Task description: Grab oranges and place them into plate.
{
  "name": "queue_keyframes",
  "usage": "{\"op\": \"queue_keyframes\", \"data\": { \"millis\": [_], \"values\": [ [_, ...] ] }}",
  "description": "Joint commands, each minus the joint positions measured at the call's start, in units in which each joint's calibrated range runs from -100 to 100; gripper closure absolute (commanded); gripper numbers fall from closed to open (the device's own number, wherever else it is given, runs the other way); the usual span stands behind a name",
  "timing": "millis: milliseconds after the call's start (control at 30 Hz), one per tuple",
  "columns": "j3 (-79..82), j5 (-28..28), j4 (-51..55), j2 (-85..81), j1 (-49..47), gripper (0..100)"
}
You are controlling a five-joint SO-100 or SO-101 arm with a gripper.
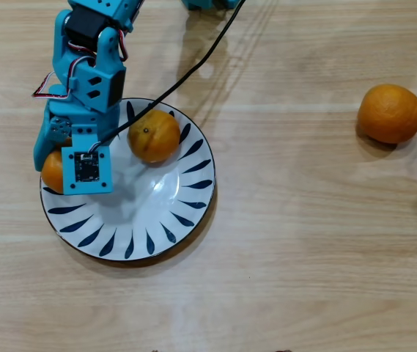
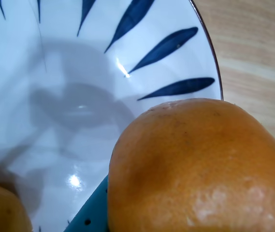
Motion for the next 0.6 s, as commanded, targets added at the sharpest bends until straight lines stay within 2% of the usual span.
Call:
{"op": "queue_keyframes", "data": {
  "millis": [0, 67, 400, 467, 567],
  "values": [
    [-5.11, -1.95, 3.46, -1.42, -0.03, 66],
    [-5.38, -2.00, 4.49, -1.51, -0.43, 61],
    [-5.11, -3.26, 11.03, -8.78, -2.53, 61],
    [-5.47, -3.36, 14.81, -12.33, -3.74, 64],
    [-5.38, -3.10, 20.74, -20.36, -6.48, 76]
  ]
}}
